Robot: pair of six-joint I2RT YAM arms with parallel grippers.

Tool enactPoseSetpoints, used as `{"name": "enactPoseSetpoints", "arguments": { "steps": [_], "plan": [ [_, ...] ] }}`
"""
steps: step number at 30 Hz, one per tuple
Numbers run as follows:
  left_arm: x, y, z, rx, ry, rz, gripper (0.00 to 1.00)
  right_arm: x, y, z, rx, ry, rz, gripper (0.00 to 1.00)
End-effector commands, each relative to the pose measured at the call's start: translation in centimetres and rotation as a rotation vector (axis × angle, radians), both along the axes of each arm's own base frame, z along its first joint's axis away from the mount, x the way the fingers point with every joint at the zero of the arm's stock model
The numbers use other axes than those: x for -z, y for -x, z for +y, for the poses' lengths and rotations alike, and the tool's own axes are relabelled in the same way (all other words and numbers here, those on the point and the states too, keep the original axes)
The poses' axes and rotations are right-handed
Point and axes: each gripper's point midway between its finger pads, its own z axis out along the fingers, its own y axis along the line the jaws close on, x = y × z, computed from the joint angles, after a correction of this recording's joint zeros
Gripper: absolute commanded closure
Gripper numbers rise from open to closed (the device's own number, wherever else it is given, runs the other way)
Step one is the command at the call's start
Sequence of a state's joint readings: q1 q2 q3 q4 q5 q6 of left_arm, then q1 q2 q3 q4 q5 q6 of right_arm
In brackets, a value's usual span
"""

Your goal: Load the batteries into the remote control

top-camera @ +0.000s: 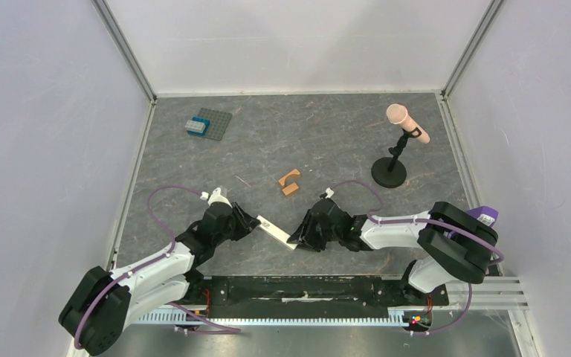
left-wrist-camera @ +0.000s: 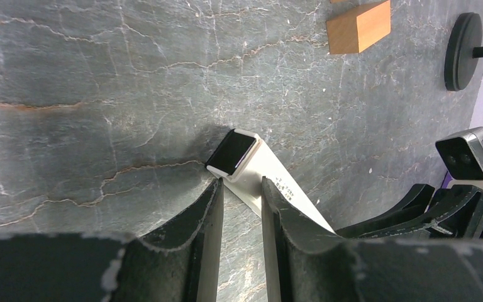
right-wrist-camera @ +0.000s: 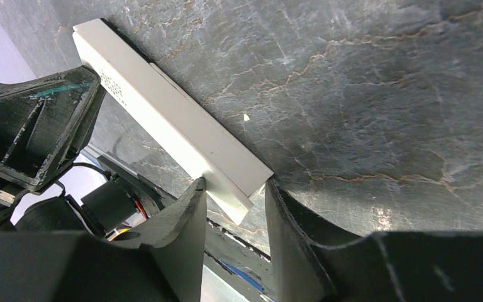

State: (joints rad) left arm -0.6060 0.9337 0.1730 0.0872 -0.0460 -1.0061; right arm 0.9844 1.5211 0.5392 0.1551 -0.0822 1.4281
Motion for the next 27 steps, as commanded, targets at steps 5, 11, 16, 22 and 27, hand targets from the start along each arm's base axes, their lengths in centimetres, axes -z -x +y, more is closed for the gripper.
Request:
{"name": "enactPoseSetpoints", "arguments": {
  "steps": [5,11,16,22,27],
  "plan": [
    [4.7,4.2,2.2,0.052,-0.135,0.183,0.67,6.4,1.3,-6.0,0.022,0.298,0.019,0.76],
    [3.9,3.4,2.4,0.038,-0.164,0.165,0.65,5.8,1.0,-5.6,0.025,0.279,0.001,0.82],
    [2.1,2.1,2.9,0.04,-0.224,0.109,0.59,5.7,0.7,-5.6,0.0,0.288,-0.028,0.83],
    [0.7,0.9,3.1,0.087,-0.311,0.065,0.54,5.9,-0.3,-5.9,-0.087,0.329,-0.085,0.84],
    [1.2,1.2,2.6,0.141,-0.325,0.102,0.55,5.9,-1.5,-5.7,-0.181,0.358,-0.125,0.85]
  ]
}}
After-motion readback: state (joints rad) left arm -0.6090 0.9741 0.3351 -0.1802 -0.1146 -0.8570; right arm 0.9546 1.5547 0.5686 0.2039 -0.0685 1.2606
